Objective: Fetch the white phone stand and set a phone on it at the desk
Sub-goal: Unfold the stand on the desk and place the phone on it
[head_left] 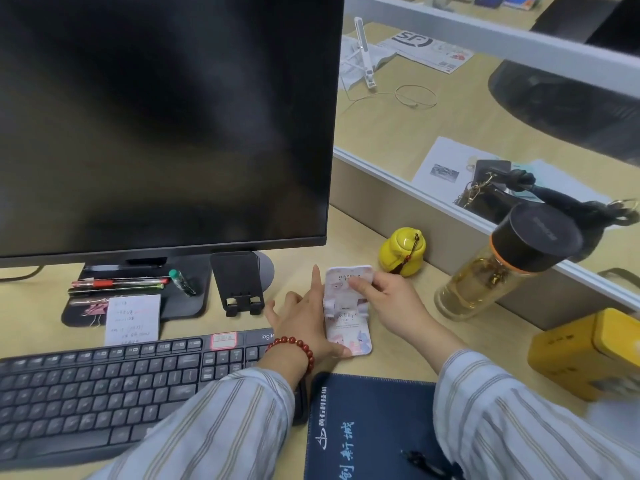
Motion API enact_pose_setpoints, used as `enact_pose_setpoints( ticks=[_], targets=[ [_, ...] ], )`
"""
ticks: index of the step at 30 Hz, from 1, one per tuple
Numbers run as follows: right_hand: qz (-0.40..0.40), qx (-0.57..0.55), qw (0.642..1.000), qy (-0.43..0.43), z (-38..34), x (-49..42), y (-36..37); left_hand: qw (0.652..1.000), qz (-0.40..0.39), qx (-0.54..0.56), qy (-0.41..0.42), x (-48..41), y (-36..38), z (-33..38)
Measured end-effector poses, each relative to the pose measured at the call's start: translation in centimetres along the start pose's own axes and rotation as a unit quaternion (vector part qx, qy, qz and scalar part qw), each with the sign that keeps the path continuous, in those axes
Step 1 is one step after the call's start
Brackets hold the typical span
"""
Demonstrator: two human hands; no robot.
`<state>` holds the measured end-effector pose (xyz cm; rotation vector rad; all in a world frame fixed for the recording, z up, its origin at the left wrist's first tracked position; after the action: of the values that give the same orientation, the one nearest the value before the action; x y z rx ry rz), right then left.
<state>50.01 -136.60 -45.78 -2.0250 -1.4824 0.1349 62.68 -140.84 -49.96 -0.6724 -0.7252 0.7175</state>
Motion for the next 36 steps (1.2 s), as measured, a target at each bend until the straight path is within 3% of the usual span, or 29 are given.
enact_pose_setpoints(
  ticks=[6,12,22,27,30,33,36],
  targets=[
    [-0.076,-0.053,0.987,0.133,0.8,0.7,0.5,1.000,-0.005,-0.002,0.007,-0.3,0.1,0.6],
    [-0.144,-0.024,0.987,0.067,-0.2,2.0,0.4,0.998,-0.030,-0.049,0.024,-0.8,0.5,0.6],
    [-0.005,0.069,0.998,-0.015,1.0,1.1,0.0,0.997,-0.033,-0.060,0.041,-0.8,0.5,0.4],
    [-0.022,0.026,0.999,-0.012,0.7,1.5,0.1,0.997,-0.030,-0.063,0.040,-0.8,0.4,0.5],
    [-0.081,-0.067,0.991,0.088,0.7,1.4,0.5,0.997,-0.030,-0.067,0.038,-0.9,0.4,0.5],
    [-0.112,-0.149,0.957,0.221,1.0,1.6,0.6,0.996,-0.030,-0.070,0.039,-0.8,0.4,0.5],
    [-0.118,-0.155,0.951,0.240,0.6,1.6,0.6,0.997,-0.027,-0.062,0.036,-0.8,0.3,0.5]
  ],
)
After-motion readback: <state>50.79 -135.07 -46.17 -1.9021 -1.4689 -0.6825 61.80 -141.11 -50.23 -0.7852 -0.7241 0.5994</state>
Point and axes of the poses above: each hand's wrist, its own x-axis away from the middle knuckle, its own y-axis out of the palm, z = x × y, the point moved 10 cm from there along -x, towards the middle knuckle, and after that the axes turned 10 degrees about x, right-handed, at the moved point
